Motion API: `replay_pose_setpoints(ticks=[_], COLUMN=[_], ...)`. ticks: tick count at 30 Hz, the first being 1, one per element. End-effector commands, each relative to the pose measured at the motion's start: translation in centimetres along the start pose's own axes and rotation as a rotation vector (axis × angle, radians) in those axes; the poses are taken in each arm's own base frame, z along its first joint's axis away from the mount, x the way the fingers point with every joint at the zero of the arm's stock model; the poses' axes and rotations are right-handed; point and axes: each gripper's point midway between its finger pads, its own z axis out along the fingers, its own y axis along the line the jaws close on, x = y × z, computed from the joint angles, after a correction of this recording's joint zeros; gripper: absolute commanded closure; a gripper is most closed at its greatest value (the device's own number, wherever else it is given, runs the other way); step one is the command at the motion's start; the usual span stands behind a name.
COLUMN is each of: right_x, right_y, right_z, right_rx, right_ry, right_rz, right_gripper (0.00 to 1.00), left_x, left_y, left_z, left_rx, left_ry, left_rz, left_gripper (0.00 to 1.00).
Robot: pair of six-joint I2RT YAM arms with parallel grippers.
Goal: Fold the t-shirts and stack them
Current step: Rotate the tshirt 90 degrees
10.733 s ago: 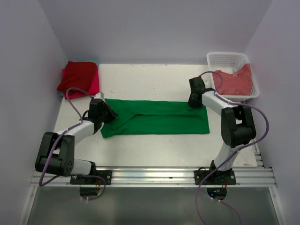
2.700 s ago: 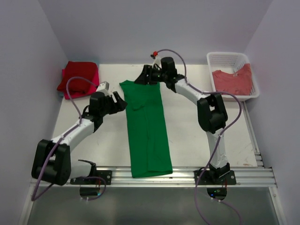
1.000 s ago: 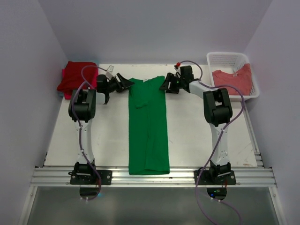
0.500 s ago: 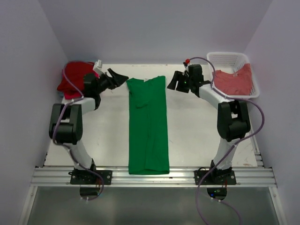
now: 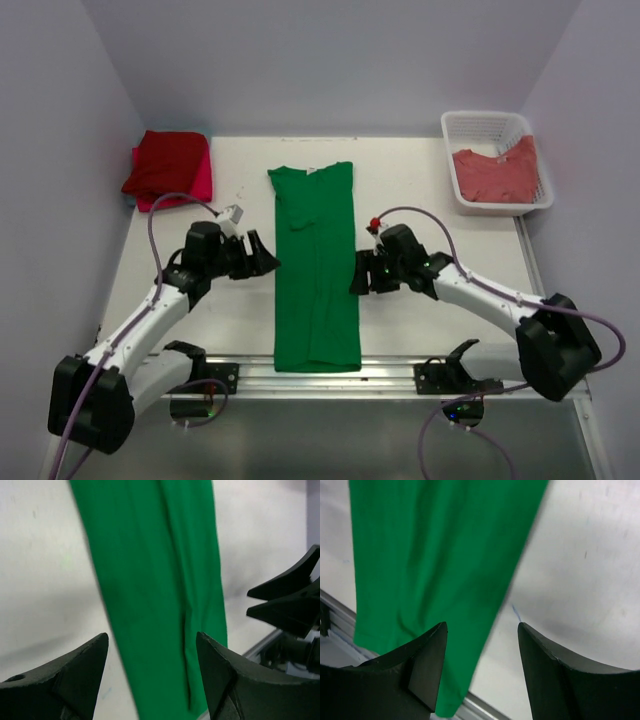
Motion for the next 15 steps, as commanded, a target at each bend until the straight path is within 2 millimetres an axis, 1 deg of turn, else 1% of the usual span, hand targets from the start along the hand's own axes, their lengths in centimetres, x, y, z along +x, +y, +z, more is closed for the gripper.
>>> replay_pose_setpoints(ticks=[1, 2, 3, 4, 5, 6, 7, 8, 10, 13, 14, 15], right_x=[4.1, 5.2, 5.2, 6.4, 6.7, 6.8, 7.3, 7.6, 8.4, 10.1, 10.5, 11.5], right_y=[0.1, 0.4, 0.8, 0.3, 0.5, 0.6, 0.6, 0.8, 0.9, 1.2, 1.4, 1.4], right_z=[-1.8, -2.2, -3.2, -3.7, -4.1, -4.7, -5.1, -5.3, -5.3, -4.8, -4.7, -4.5], right_rx=[0.003, -0.002, -0.014, 0.008, 0.005, -0.006, -0.007, -0.020, -0.023, -0.039, -0.048, -0.059], right_ry=[0.058, 0.076, 0.051, 0.077, 0.078, 0.068, 0.079, 0.094, 0.126, 0.198, 0.214, 0.246], right_rz=[0.100, 0.093, 0.091, 0.099, 0.110, 0.112, 0.120, 0.135, 0.156, 0.185, 0.192, 0.207], right_gripper=[0.38, 0.39, 0.39, 0.39, 0.39, 0.39, 0.39, 0.39, 0.39, 0.40, 0.40, 0.40], left_x=[6.7, 8.5, 9.3, 9.7, 10.2, 11.4, 11.8, 12.8, 13.5, 15.2, 16.2, 16.8], left_y=[1.7, 0.5, -0.1, -0.6, -0.5, -0.6, -0.9, -1.1, -1.7, -1.2, -0.8, -0.7], left_z=[-3.1, -3.5, -3.8, -4.3, -4.7, -5.2, -5.5, -5.8, -6.2, -6.7, -6.8, -6.9], left_rx=[-0.110, -0.079, -0.058, -0.046, -0.064, -0.071, -0.061, -0.045, -0.024, -0.057, -0.071, -0.069], left_ry=[0.185, 0.236, 0.262, 0.276, 0.291, 0.331, 0.343, 0.378, 0.397, 0.452, 0.482, 0.500], left_rz=[-0.081, -0.113, -0.118, -0.122, -0.133, -0.150, -0.162, -0.186, -0.219, -0.234, -0.248, -0.259], left_gripper=[0.26, 0.27, 0.27, 0.27, 0.27, 0.27, 0.27, 0.28, 0.29, 0.29, 0.29, 0.29])
